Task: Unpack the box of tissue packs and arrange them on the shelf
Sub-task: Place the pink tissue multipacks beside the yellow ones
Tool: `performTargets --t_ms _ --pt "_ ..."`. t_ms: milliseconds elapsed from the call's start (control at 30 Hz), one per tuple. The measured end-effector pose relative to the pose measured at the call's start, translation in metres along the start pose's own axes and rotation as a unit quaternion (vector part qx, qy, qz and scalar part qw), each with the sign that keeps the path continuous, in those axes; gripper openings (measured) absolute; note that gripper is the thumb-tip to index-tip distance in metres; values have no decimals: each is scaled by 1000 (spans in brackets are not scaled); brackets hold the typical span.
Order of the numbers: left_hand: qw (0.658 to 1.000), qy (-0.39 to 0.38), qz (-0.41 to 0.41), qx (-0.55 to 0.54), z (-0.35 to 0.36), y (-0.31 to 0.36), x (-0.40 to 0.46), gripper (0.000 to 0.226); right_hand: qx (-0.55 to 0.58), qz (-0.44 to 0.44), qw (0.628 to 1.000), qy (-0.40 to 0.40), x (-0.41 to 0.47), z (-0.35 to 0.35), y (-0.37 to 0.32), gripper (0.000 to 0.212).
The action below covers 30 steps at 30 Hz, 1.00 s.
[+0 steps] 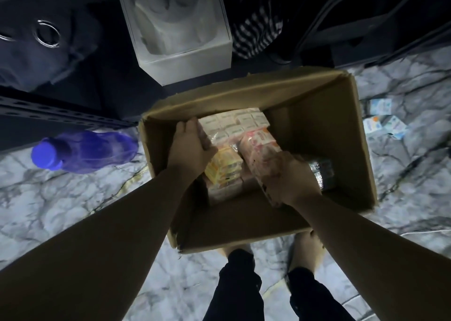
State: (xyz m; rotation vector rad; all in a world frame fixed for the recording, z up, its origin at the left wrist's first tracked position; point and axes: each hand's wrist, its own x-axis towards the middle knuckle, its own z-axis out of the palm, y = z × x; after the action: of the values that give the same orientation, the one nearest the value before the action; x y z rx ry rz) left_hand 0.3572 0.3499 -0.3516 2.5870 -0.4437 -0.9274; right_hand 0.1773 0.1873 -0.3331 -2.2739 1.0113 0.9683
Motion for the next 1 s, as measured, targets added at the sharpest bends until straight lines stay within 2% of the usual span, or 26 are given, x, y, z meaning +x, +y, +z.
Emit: performTargets --t_ms 100,200,300,400,533,667,800,1000 --pt "1000 -3 9 20 -3 0 1 77 -7 -12 1000 2 -4 -4 -4 58" --pt "1000 3 27 1 -9 9 -11 73 19 -8 1000 4 -11 -8 1 64" --pt "997 -4 28 -76 -20 25 -32 65 92 1 995 33 -28 -22 6 60" --pt "988 28 19 -152 -37 36 -58 67 128 -15 989 67 -51 -34 13 55" --pt "978 63 3 -197 -72 55 -98 70 161 -54 981 91 -90 -58 22 47" --pt "976 79 12 -201 -116 76 -143 66 192 -74 973 108 -145 -93 28 53" --pt "973 105 15 -203 -169 102 -198 63 223 -128 958 127 -206 -129 37 43" --pt "952 152 36 -263 -242 148 -288 64 246 -159 945 143 -301 -193 48 62"
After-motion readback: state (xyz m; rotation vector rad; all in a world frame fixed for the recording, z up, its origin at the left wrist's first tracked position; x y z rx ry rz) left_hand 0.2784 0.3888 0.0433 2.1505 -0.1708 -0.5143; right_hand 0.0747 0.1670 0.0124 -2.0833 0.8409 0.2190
